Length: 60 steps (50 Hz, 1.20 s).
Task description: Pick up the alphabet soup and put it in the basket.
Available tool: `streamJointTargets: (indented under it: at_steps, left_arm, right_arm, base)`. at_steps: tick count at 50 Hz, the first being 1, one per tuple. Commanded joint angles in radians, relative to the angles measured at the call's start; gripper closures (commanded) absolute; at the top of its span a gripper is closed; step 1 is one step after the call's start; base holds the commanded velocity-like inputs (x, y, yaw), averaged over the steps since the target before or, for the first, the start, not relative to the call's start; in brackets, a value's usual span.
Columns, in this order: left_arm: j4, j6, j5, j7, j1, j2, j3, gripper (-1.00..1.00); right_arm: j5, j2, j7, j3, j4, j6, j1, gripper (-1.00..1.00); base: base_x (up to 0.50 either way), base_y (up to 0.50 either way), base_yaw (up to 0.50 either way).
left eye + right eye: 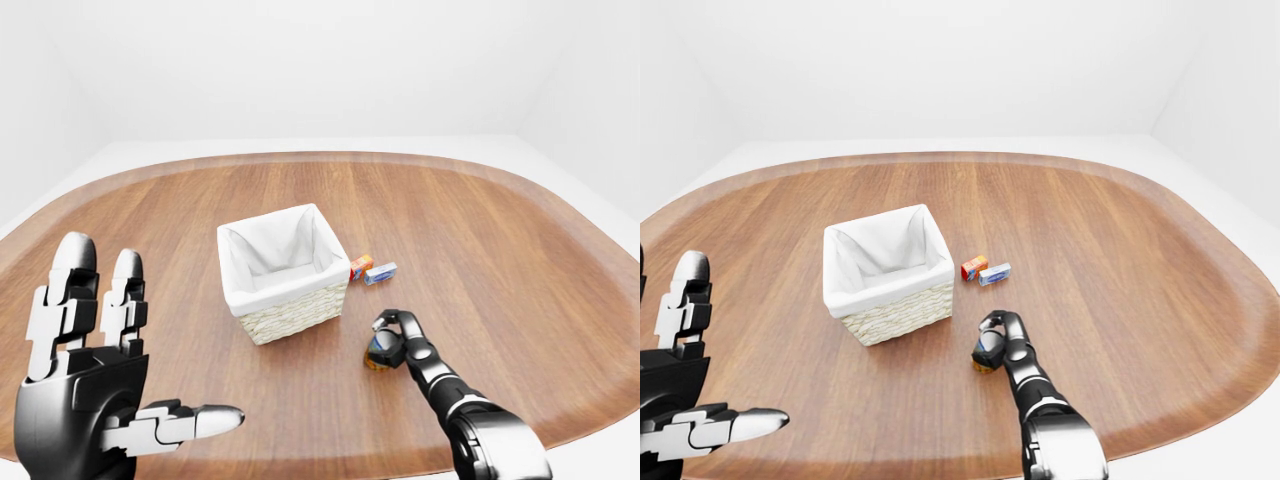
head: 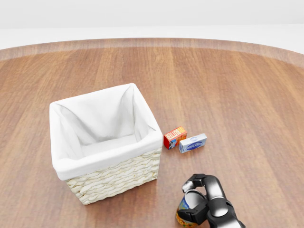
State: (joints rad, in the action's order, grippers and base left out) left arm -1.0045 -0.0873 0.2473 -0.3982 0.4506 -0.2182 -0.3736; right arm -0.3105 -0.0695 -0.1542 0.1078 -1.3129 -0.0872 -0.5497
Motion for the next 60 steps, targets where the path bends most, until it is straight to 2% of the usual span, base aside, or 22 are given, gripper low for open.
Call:
streamJointTargets:
  at_steps: [1, 17, 25, 28, 34, 37, 42, 43, 45, 51, 55, 57, 60]
  left_arm:
    - [0.004, 0.000, -0.006, 0.004, 0.001, 0.002, 0.010, -1.00]
    - [0.011, 0.000, -0.006, 0.010, -0.002, 0.010, 0.013, -1.00]
    - [0.010, 0.000, -0.001, 0.011, -0.006, 0.012, 0.007, -1.00]
    - [0.008, 0.000, 0.001, 0.012, -0.008, 0.012, 0.002, -1.00]
    - [0.002, 0.000, 0.004, 0.006, -0.004, 0.007, -0.001, -1.00]
    - [0.005, 0.000, 0.003, 0.006, -0.006, 0.006, -0.002, -1.00]
    - [0.002, 0.000, 0.003, 0.003, -0.001, 0.003, -0.002, -1.00]
    - [0.001, 0.000, 0.003, 0.002, -0.001, 0.003, -0.002, -1.00]
    - [0.002, 0.000, 0.004, 0.003, -0.003, 0.003, -0.004, -1.00]
    - [-0.002, 0.000, 0.008, 0.000, -0.002, 0.001, -0.008, -1.00]
    - [0.003, 0.000, 0.007, 0.002, -0.008, 0.003, -0.009, -1.00]
    - [-0.001, 0.000, 0.011, -0.002, -0.002, 0.000, -0.011, -1.00]
    - [0.001, 0.000, 0.011, -0.001, -0.007, 0.002, -0.013, -1.00]
  right_arm:
    - [0.188, -0.014, 0.042, -0.009, 0.028, 0.000, 0.004, 1.00]
    - [0.247, -0.041, 0.066, -0.025, 0.192, 0.000, 0.058, 1.00]
    - [0.266, -0.048, 0.080, -0.028, 0.530, 0.000, 0.166, 1.00]
    - [0.271, -0.050, 0.085, -0.018, 0.742, 0.000, 0.242, 1.00]
    - [0.276, -0.046, 0.104, 0.001, 1.005, 0.000, 0.331, 1.00]
    - [0.250, -0.041, 0.084, 0.012, 1.148, 0.003, 0.384, 1.00]
    - [0.246, -0.030, 0.103, 0.024, 1.291, 0.074, 0.429, 1.00]
    - [0.245, -0.030, 0.104, 0.024, 1.294, 0.075, 0.429, 1.00]
    - [0.244, -0.027, 0.109, 0.028, 1.338, 0.101, 0.436, 1.00]
    - [0.242, -0.022, 0.113, 0.040, 1.416, 0.135, 0.453, 1.00]
    - [0.241, -0.019, 0.113, 0.040, 1.440, 0.145, 0.457, 1.00]
    - [0.242, -0.016, 0.116, 0.039, 1.476, 0.166, 0.463, 1.00]
    - [0.250, -0.011, 0.123, 0.041, 1.526, 0.174, 0.477, 1.00]
  base:
    - [0.00, 0.00, 0.00]
    - [0.00, 0.00, 0.00]
    - [0.00, 0.00, 0.00]
    - [0.00, 0.00, 0.00]
    - [0.00, 0.00, 0.00]
    - [0.00, 0.00, 0.00]
    - [0.00, 0.00, 0.00]
    - [0.00, 0.00, 0.00]
    - [0.00, 0.00, 0.00]
    - [0.00, 0.00, 0.00]
    - [0.00, 0.00, 0.00]
    - [0.00, 0.00, 0.00]
    - [0.00, 0.00, 0.00]
